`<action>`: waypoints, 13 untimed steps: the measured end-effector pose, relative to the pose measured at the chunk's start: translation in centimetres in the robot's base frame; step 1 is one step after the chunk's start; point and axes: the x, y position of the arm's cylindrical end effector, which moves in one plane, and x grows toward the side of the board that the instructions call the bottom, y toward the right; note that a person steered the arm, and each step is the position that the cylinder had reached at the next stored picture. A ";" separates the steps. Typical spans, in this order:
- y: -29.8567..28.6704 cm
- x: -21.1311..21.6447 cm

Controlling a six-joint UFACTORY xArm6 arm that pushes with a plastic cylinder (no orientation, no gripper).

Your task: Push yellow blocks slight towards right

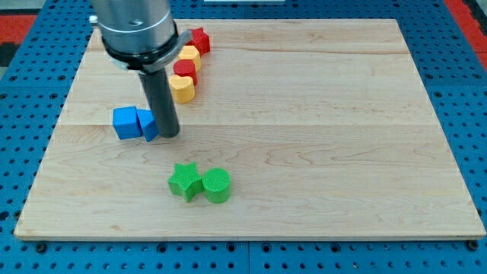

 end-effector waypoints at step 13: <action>-2.4 -18.9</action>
